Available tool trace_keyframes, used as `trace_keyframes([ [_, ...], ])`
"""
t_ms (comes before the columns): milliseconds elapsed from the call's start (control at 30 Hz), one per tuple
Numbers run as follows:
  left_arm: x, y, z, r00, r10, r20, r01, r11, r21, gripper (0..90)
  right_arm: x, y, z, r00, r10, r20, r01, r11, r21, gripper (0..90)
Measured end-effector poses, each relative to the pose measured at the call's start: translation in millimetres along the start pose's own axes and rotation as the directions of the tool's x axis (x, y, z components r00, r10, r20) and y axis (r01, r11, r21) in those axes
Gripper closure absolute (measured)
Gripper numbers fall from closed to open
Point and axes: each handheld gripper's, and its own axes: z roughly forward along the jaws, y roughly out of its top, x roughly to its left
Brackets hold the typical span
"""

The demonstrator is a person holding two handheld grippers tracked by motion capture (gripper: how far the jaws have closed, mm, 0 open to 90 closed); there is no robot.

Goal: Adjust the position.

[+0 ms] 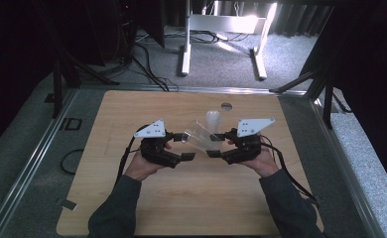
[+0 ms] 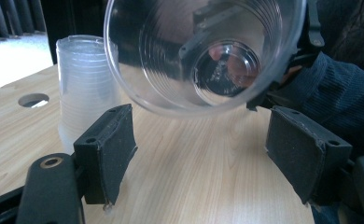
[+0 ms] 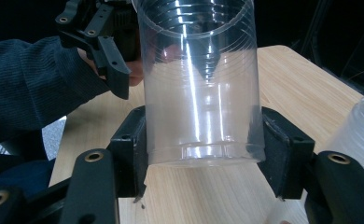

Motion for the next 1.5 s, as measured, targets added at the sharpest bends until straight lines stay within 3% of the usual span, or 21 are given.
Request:
trace_keyframes([
  [933,0.1,3.4,6.0,0.9977,-0.031,0.060,0.038,0.9929,-0.113,23.7,1.9,-1.7,6.9,0.9998,-0.012,-0.018,0.010,0.998,-0.061,41.2],
  [1500,-1.5,5.8,10.5,0.9970,-0.042,0.066,0.052,0.9869,-0.153,23.7,2.9,-1.5,7.2,0.9996,-0.022,-0.019,0.021,0.997,-0.072,41.2],
])
